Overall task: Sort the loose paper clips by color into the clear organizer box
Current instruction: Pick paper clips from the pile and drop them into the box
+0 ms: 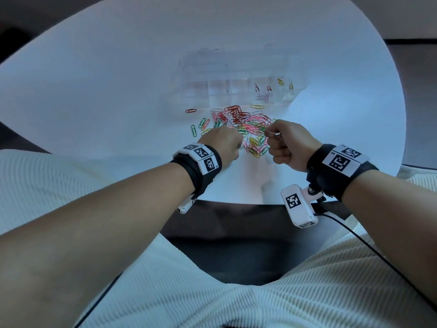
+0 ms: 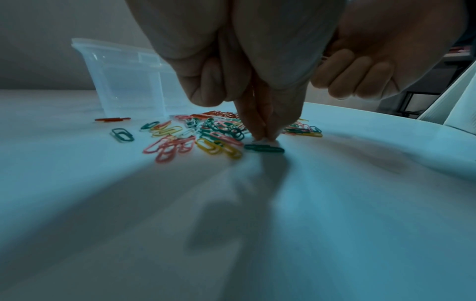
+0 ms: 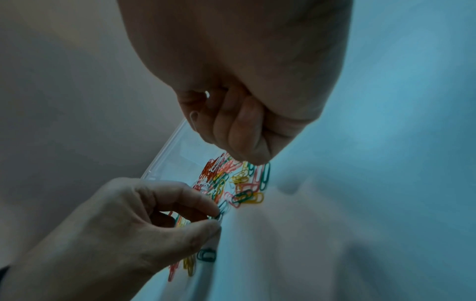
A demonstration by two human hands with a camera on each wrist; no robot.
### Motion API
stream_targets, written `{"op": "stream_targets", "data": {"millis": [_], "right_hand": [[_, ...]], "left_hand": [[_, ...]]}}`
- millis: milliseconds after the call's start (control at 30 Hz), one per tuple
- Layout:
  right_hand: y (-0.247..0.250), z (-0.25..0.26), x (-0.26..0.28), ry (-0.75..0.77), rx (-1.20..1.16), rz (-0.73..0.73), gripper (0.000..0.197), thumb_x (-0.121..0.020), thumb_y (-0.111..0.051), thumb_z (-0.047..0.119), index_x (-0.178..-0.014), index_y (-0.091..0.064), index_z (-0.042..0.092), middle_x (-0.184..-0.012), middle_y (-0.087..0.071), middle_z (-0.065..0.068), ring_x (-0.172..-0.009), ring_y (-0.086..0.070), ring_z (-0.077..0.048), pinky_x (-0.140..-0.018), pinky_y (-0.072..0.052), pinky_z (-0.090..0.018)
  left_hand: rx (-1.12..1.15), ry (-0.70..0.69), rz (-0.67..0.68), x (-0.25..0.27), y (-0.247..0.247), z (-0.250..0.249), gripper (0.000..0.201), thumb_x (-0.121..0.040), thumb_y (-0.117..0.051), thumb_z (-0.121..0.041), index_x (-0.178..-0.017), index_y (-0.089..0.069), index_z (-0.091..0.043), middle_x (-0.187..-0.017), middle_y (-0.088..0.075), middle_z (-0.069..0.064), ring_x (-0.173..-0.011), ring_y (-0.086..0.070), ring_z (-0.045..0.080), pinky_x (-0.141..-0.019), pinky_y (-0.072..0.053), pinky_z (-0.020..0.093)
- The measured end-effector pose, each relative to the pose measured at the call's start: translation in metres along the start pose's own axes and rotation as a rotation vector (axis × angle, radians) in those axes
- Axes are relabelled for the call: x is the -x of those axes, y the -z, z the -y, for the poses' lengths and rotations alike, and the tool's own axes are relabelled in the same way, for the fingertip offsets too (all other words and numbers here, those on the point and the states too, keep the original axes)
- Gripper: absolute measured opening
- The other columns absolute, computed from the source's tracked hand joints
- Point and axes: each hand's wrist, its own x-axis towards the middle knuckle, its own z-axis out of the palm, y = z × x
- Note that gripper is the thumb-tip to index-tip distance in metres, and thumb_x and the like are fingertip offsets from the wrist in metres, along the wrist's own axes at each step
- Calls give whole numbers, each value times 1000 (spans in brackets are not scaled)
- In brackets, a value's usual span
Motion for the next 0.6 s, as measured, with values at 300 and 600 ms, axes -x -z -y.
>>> {"op": "stream_targets", "data": {"millis": [300,600], "right_hand": [[-3,-1,3,9,-105,-2,24,-80,-39,15,-59,-29,19,-52,-34,-3,-45,-14,-15,-40,-13,-20],[-11,0,8,44,-198,25,20,-81,-36,3,-67,-32,17,-52,-44,-8,-43,-20,-15,-41,-15,-21]], "left_hand": [[-18,-82,-53,0,-5,4,16,-92,-53,-19,-101,-66,-15,-106,-54,3,-91,-57,26,-67,-40,31],[8,-77,-30,0,5,3,13,-90,-53,-14,-95,-65,-17,-101,-65,4,-94,-60,26,-71,-43,31]]}}
